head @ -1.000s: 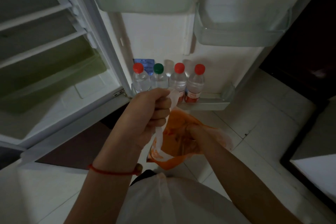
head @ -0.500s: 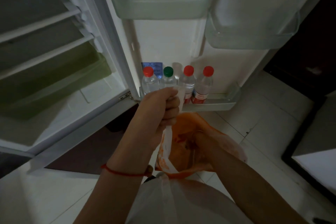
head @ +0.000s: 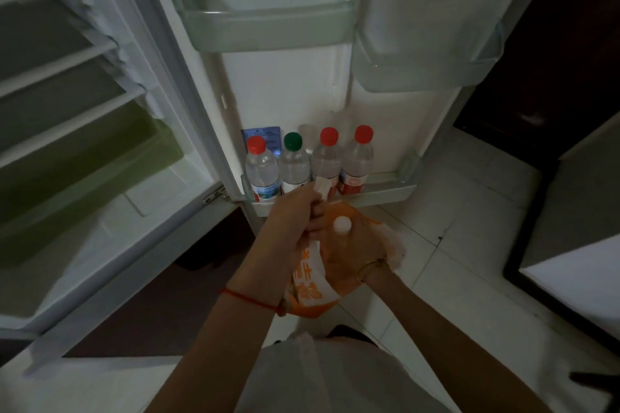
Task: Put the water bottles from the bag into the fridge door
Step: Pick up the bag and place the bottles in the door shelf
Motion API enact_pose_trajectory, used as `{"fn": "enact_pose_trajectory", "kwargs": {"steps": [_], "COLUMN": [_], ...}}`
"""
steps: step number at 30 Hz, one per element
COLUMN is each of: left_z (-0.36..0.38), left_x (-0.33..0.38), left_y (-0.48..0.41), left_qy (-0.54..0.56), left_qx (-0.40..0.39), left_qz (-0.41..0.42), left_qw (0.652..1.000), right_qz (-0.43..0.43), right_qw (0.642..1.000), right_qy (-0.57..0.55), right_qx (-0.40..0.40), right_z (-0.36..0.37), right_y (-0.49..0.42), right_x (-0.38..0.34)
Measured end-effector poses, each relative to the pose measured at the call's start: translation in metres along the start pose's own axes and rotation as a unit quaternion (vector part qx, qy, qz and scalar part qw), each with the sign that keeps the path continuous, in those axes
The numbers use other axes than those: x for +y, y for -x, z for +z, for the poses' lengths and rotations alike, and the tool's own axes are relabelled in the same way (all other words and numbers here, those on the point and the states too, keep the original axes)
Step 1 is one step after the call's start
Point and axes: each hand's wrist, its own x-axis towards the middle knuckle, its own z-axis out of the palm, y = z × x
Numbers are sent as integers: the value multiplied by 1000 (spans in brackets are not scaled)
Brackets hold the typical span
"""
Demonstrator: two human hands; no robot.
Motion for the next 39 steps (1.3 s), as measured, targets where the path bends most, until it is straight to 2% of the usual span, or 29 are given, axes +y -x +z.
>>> {"fn": "enact_pose_trajectory", "kwargs": {"steps": [6,10,19,22,27,39], "left_z": [5,13,35,41,51,41], "left_x": [-12,-17,-19,-23,-31,-56], "left_y": [-20,-29,-45,-48,-46,-52], "left_qy": [-19,-8,58,95,136,178], "left_qx": [28,31,66,79,113,201], "left_qz": [-36,-31,-13,7,35,17], "left_qw": [999,999,996,992,984,963], "right_qz": [-10,-15,-111,-138,-135,-138], "right_qw": [996,984,944,941,957,973], "right_qy": [-40,-120,-160,-164,-156,-114], "right_qx": [83,128,267,262,204,147], "right_z": [-56,-113,-203,-202,-181,-144], "right_y": [19,28,1,-19,-59,-104], "right_x": [-1,-7,-8,-2,12,30]}}
